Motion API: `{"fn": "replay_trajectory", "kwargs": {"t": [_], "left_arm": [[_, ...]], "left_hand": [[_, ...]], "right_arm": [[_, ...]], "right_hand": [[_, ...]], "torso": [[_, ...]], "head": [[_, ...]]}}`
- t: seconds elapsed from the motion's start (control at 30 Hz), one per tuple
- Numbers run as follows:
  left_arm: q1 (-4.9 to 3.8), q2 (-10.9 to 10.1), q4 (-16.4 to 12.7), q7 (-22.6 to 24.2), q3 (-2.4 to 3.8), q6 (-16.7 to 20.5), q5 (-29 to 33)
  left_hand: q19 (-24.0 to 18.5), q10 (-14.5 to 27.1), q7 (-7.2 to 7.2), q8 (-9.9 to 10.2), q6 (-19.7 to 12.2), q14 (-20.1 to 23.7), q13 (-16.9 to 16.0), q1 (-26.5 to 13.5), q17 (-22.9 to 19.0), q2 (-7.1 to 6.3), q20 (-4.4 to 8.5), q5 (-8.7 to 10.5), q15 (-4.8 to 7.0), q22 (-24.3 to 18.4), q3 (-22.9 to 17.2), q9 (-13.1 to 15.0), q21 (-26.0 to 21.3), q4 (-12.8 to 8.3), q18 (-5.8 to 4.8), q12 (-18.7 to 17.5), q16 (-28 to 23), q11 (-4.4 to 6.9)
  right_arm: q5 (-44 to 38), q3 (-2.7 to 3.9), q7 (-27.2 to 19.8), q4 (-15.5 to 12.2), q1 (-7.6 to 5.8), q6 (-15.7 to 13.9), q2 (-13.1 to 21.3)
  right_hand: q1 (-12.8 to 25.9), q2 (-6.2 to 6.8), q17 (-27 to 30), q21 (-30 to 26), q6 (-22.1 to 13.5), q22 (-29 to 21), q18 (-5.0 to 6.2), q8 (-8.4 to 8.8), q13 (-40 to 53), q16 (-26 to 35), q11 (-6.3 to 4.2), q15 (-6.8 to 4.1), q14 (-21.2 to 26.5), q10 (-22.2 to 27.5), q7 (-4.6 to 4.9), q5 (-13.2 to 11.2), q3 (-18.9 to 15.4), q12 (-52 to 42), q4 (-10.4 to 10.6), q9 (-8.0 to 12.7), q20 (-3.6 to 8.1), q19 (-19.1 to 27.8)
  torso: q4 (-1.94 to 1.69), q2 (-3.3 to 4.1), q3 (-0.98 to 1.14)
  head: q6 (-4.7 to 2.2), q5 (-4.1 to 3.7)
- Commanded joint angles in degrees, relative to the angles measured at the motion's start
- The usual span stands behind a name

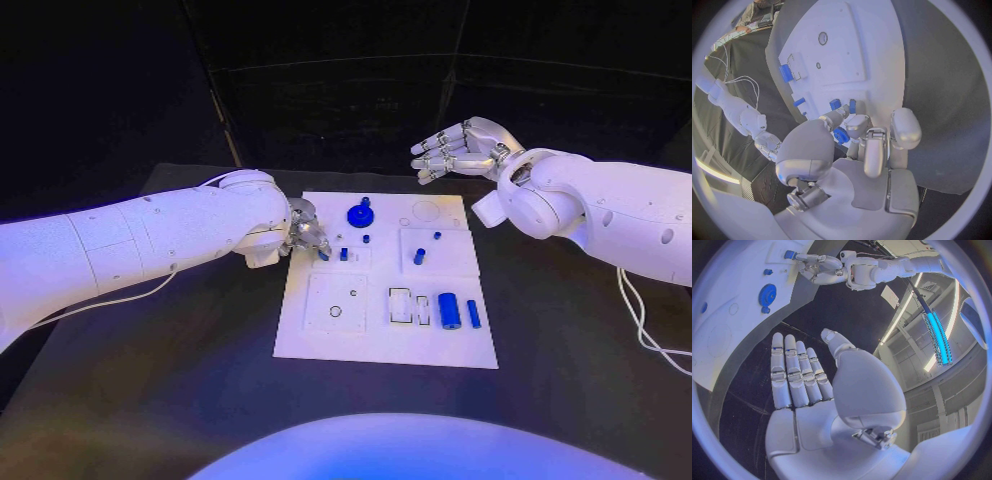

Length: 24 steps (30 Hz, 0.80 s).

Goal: Assemble the parts on the task board

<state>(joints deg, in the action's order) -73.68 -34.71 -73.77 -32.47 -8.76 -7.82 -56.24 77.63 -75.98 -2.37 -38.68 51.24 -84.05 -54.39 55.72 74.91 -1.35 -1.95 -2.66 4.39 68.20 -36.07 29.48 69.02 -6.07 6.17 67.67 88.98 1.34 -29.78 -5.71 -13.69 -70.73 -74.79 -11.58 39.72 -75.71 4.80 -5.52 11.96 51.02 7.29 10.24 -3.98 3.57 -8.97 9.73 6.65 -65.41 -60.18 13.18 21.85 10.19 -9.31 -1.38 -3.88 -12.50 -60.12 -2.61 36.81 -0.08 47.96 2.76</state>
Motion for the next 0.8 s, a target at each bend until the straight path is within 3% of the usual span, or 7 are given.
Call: {"fn": "replay_trajectory", "kwargs": {"t": [0.03, 0.8], "left_arm": [[0.17, 0.2, 0.1, -0.7, -0.15, -2.0, -0.2], [0.10, 1.2, 1.7, -0.7, -0.13, -1.4, -0.1]], "left_hand": [[0.4, -0.3, -0.03, 0.4, 0.7, -5.5, -0.1, -0.9, 13.2, -0.18, 0.18, -0.35, 0.34, 0.2, 1.6, -0.3, 0.3, 0.7, -0.52, 0.3, 0.2, 0.31], [0.5, -0.3, -0.01, 1.3, 2.2, -5.5, 0.3, -2.8, 13.2, 0.13, 0.22, -0.30, 0.33, 0.3, 8.0, -1.7, 0.1, 4.4, -0.53, 0.2, 0.2, 0.29]], "right_arm": [[-0.1, 0.04, -0.3, -0.1, -0.11, 0.3, 0.0], [-0.2, 0.04, -0.3, -0.2, -0.11, 0.3, 0.1]], "right_hand": [[-0.1, -0.43, 0.1, -0.4, -0.4, -0.1, 0.15, -0.36, 0.1, -0.2, 0.11, -0.04, 0.3, 0.4, 0.61, 0.0, -0.2, -0.3, 0.0, -0.1, 0.13, -0.3], [0.0, -0.50, 0.1, -0.6, -0.4, -0.2, 0.14, -0.38, 0.1, -0.3, 0.13, -0.02, 0.3, 0.5, 0.62, 0.1, -0.4, -0.4, 0.1, -0.1, 0.12, -0.5]], "torso": [[-0.01, 0.01, -0.01], [-0.03, 0.01, 0.02]], "head": [[-0.01, -0.06], [-0.01, -0.23]]}}
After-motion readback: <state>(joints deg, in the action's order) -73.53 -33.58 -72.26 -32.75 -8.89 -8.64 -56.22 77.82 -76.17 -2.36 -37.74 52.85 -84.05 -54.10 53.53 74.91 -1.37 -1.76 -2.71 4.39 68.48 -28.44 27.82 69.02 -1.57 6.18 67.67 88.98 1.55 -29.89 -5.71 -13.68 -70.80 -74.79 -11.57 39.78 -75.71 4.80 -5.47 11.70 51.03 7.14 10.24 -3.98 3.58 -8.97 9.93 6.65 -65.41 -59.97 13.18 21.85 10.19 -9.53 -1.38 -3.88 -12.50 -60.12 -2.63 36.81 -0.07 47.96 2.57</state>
